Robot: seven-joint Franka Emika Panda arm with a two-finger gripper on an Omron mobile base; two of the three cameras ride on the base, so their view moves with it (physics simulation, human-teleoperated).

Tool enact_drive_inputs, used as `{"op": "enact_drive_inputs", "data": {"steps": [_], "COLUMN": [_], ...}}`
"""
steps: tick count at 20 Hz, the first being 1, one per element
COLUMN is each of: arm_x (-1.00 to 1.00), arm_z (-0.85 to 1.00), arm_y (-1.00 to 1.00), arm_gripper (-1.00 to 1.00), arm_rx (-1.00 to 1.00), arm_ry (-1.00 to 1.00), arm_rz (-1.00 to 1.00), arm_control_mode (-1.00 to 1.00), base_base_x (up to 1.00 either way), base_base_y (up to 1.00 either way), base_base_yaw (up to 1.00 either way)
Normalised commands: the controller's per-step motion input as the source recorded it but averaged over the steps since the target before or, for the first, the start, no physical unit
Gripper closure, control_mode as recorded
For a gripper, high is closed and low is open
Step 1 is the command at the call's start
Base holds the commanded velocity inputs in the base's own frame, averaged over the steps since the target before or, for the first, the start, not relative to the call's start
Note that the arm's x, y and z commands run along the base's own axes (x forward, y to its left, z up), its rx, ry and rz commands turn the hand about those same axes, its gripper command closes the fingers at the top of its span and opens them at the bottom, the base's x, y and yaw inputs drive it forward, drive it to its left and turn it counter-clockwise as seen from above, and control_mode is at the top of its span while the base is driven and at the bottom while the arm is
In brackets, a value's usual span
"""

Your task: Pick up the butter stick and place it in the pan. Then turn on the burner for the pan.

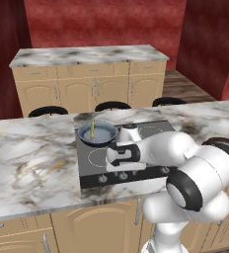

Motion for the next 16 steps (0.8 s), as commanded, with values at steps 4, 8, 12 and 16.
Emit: {"op": "enact_drive_inputs", "data": {"steps": [4,8,12,16], "arm_x": [0.0,0.01,0.01,0.0], "arm_z": [-0.12,-0.11,-0.11,-0.17], "arm_y": [0.0,0.0,0.0,0.0], "arm_gripper": [-1.0,-1.0,-1.0,-1.0], "arm_rx": [0.0,0.0,0.0,0.0], "arm_ry": [0.0,0.0,0.0,0.0], "arm_rz": [0.0,0.0,0.0,0.0], "arm_control_mode": [-1.0,-1.0,-1.0,-1.0], "base_base_x": [0.0,0.0,0.0,0.0], "base_base_y": [0.0,0.0,0.0,0.0], "base_base_yaw": [0.0,0.0,0.0,0.0]}}
